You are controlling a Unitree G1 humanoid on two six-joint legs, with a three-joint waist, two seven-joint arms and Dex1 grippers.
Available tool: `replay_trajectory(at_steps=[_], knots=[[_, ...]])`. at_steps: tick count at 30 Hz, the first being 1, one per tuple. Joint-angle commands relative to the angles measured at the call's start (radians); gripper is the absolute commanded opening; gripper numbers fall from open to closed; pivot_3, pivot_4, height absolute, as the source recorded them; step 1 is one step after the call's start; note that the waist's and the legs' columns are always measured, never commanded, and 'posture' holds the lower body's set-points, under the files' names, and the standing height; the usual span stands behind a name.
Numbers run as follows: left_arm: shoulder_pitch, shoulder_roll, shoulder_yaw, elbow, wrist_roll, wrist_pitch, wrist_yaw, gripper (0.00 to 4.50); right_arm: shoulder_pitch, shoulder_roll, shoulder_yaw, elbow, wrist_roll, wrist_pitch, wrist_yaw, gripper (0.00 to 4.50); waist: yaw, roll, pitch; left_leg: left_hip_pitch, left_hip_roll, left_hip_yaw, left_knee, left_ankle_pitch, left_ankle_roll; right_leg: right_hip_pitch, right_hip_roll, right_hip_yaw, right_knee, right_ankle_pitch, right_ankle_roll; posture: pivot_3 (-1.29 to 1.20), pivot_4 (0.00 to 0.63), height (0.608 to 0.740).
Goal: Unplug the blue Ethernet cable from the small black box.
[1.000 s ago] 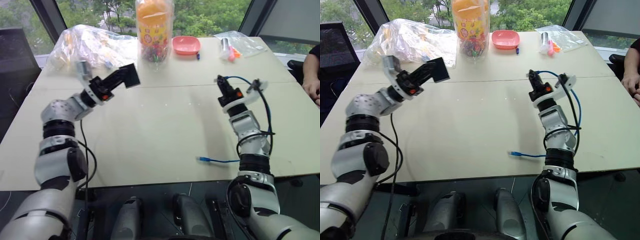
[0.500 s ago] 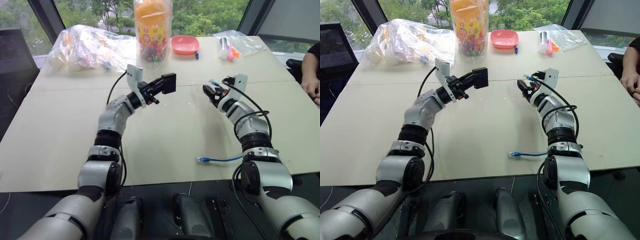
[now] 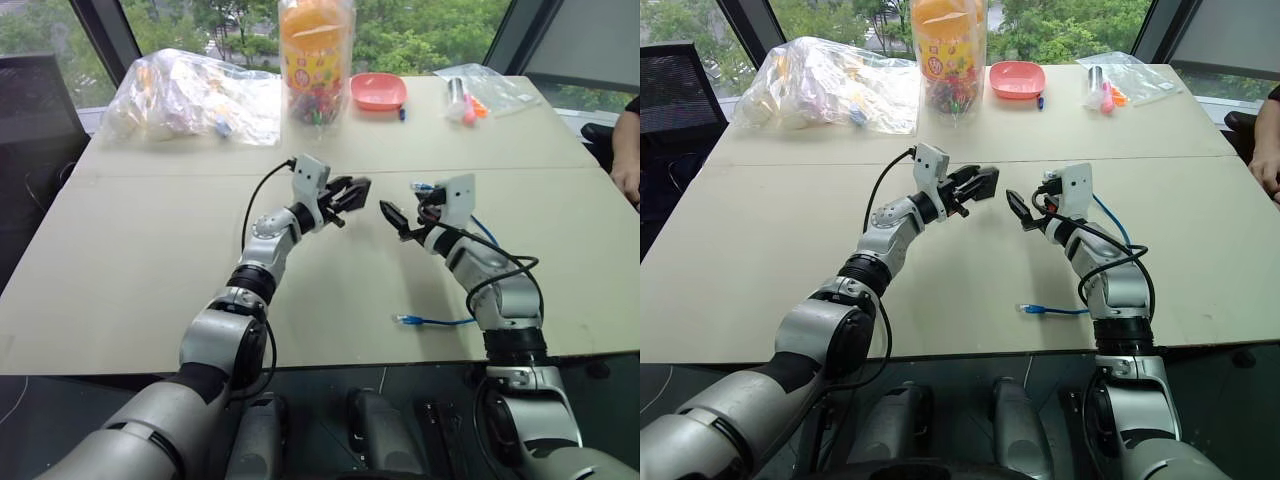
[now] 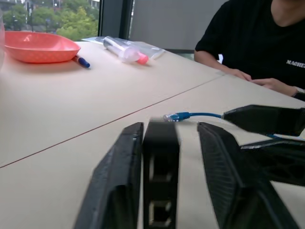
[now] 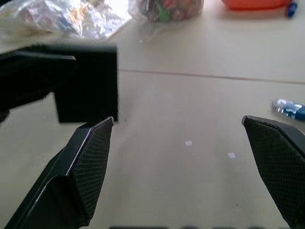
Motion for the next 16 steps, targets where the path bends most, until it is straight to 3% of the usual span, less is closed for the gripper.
replay_trajectory(at_steps=[1,4,7,10,16], knots=[[-0.033,-0.004,0.010,-0.003,-0.004,-0.020,-0.015,3.43,0.018,-0.004,-0.047,-0.058,-0.005,-0.025,-0.033,4.50,0.000,0.000,0.000,0.000,0.000,0.000,0.000,0.000,0.000,0.000,0.000,0.000,0.000,0.000,0.000,0.00,0.150,0.740],[-0.029,0.005,0.010,-0.021,-0.005,-0.010,-0.019,4.47,0.026,-0.003,-0.070,-0.060,-0.005,-0.042,-0.052,4.50,0.000,0.000,0.000,0.000,0.000,0.000,0.000,0.000,0.000,0.000,0.000,0.000,0.000,0.000,0.000,0.00,0.150,0.740],[-0.018,0.018,0.012,-0.067,-0.016,0.026,-0.021,4.47,0.035,-0.001,-0.087,-0.067,-0.006,-0.059,-0.065,4.50,-0.001,0.000,0.000,0.000,0.000,0.000,0.000,0.000,0.000,0.000,0.000,0.000,0.000,0.000,0.000,0.00,0.150,0.740],[0.052,0.054,0.012,-0.237,-0.055,0.120,-0.070,4.47,0.055,-0.003,-0.097,-0.088,-0.009,-0.071,-0.075,4.50,-0.006,0.000,0.000,0.000,0.000,0.000,-0.001,0.000,0.000,0.000,0.000,0.000,0.000,0.000,0.000,0.00,0.150,0.740],[0.332,0.181,-0.035,-0.757,-0.121,0.452,-0.100,4.47,0.133,-0.001,-0.104,-0.190,0.006,-0.058,-0.085,4.50,-0.009,0.001,-0.001,0.002,0.001,0.000,-0.003,0.000,0.000,0.000,0.001,0.001,0.001,0.000,0.000,0.00,0.150,0.740]])
